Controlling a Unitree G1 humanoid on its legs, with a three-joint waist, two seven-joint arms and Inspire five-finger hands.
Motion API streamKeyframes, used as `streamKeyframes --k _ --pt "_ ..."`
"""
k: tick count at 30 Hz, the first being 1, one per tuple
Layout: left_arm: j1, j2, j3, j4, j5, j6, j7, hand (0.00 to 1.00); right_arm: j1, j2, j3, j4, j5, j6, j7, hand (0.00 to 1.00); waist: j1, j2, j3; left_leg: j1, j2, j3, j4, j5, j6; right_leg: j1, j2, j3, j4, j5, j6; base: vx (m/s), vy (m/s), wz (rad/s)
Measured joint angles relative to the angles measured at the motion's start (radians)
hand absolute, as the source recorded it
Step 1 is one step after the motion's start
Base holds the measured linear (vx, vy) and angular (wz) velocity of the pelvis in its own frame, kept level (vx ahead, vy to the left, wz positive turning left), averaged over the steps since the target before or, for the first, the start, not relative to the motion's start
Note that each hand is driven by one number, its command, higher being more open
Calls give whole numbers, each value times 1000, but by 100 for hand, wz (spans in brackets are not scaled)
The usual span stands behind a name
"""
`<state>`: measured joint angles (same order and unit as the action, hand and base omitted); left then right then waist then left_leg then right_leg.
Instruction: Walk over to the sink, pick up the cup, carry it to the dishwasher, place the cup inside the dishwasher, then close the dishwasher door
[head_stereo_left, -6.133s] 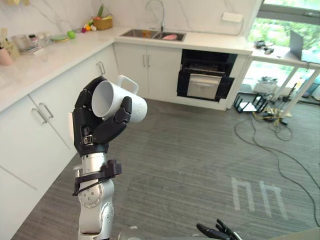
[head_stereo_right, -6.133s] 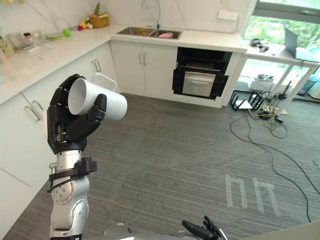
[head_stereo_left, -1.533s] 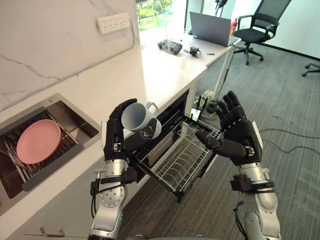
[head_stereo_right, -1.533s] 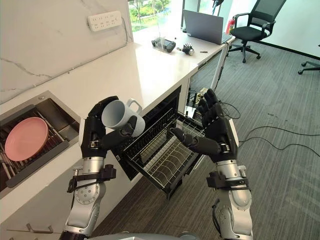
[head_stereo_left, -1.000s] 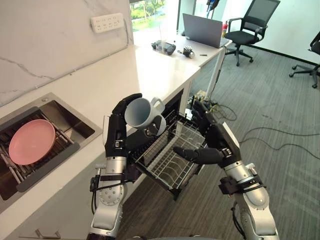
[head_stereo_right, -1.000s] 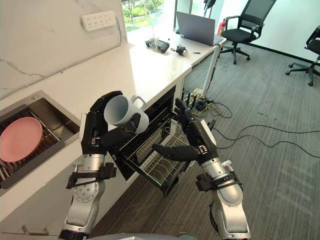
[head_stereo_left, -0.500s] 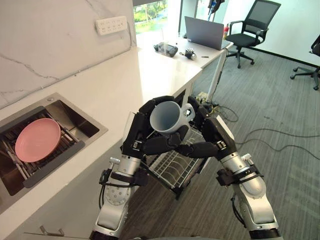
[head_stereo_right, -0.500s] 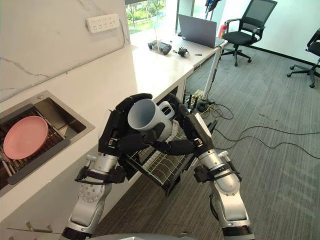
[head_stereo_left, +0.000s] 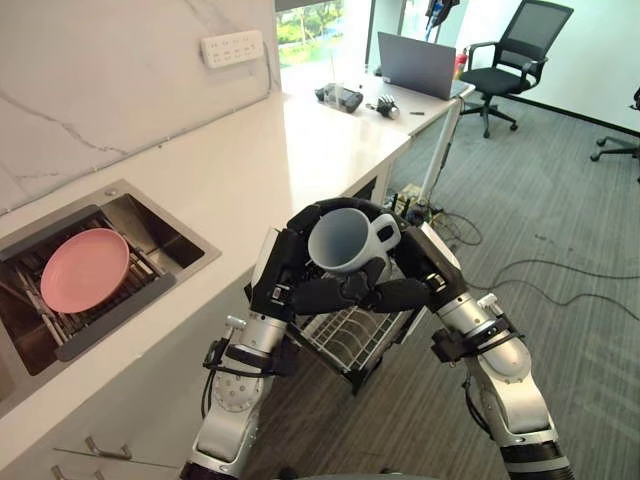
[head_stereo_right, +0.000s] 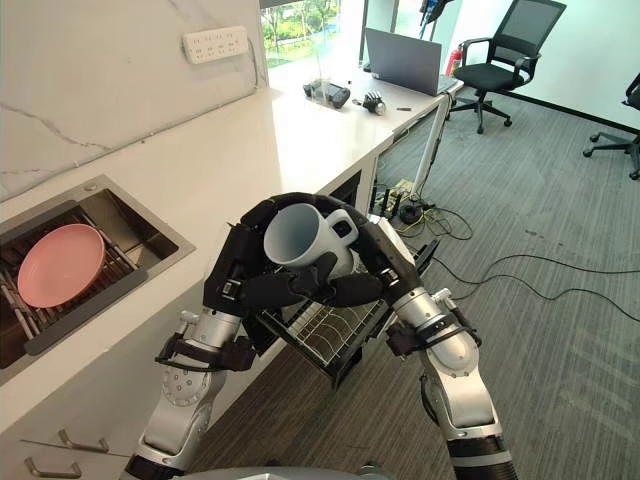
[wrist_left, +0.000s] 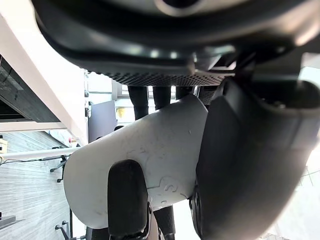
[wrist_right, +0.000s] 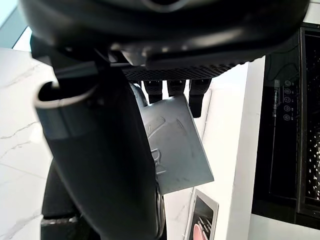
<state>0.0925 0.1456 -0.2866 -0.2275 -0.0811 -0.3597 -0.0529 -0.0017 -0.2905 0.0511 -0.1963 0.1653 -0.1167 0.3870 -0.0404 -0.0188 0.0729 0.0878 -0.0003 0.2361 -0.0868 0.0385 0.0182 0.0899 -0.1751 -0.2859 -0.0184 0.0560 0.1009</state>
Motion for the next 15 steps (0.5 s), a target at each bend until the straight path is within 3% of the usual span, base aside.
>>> streamKeyframes --k 13,14,15 --pt "21 -9 -14 4 -56 0 9 0 -29 -11 15 36 1 5 -3 0 -2 15 -24 -3 -3 -15 -6 27 2 1 -1 -20 -3 -7 8 -27 2 3" --pt "23 -10 -14 4 -56 0 11 100 -29 -8 17 39 2 5 -6 0 -2 13 -26 -4 -3 -17 -6 29 2 0 -1 -22 -3 -7 8 -5 4 3" --pt "25 -10 -14 4 -56 0 11 100 -29 -7 18 41 2 5 -8 0 -2 13 -26 -4 -3 -18 -6 29 2 1 -1 -23 -3 -7 8 0 0 0"
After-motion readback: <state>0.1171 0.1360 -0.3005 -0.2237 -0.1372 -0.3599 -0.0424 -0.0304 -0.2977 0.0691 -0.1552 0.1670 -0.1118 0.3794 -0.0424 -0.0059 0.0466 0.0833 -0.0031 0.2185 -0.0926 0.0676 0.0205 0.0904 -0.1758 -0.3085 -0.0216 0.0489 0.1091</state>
